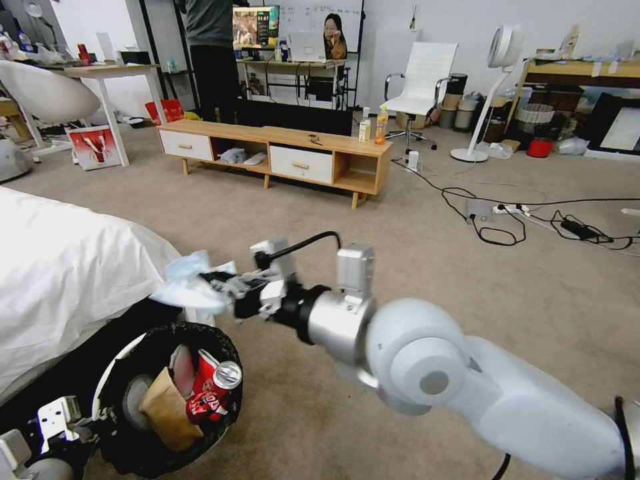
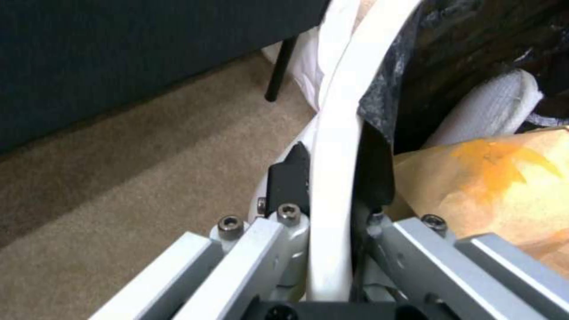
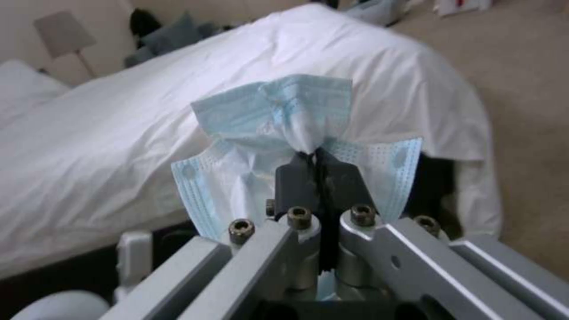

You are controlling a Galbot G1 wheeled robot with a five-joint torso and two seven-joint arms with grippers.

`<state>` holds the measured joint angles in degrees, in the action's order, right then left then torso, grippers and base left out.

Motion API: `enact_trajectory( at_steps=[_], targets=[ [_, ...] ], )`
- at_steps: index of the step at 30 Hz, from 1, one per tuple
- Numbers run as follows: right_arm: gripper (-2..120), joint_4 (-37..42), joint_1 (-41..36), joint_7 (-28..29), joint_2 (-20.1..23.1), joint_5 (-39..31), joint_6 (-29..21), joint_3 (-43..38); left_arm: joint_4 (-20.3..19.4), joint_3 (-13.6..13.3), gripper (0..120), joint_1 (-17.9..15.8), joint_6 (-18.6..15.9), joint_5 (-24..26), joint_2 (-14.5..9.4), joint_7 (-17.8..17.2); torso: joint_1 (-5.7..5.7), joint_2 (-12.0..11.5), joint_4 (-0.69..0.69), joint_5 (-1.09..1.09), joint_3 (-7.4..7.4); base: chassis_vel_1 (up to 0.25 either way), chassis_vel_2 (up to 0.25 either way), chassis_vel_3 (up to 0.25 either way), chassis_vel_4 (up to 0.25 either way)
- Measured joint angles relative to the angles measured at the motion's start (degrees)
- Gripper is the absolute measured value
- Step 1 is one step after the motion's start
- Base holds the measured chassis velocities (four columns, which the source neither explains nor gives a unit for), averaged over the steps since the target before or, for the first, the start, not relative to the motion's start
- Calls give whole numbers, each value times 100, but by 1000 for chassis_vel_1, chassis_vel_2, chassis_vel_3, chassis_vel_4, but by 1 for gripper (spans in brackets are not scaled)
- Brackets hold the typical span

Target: Pick up the trash bin and place the garbage on the floor into it.

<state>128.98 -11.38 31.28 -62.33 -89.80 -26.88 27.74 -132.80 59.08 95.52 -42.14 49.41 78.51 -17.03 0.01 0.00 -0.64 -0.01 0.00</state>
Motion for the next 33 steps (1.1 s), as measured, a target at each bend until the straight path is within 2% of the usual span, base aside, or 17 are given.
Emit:
enact_trajectory(
  at_steps=[12, 24, 31, 33],
  targets=[
    [0, -66, 54, 92, -380, -19, -115, 797, -23, -133, 1, 1, 0, 96, -86, -49, 0, 0, 0, 1, 0, 0, 0, 0, 0],
    [0, -357, -103, 247, -726, 84, -168, 1155, 14, -158, 1, -30, 0, 91, -90, -36, 0, 0, 1, 1, 0, 0, 0, 0, 0],
    [0, -355, -251, 345, -630, 87, -202, 1196, 48, -153, 1, -44, 0, 89, -100, -30, 0, 0, 0, 1, 0, 0, 0, 0, 0],
    [0, -341, -379, 355, -437, 161, -215, 1207, 57, -155, 1, -54, 0, 85, -96, -29, 0, 0, 0, 1, 0, 0, 0, 0, 0]
  ],
)
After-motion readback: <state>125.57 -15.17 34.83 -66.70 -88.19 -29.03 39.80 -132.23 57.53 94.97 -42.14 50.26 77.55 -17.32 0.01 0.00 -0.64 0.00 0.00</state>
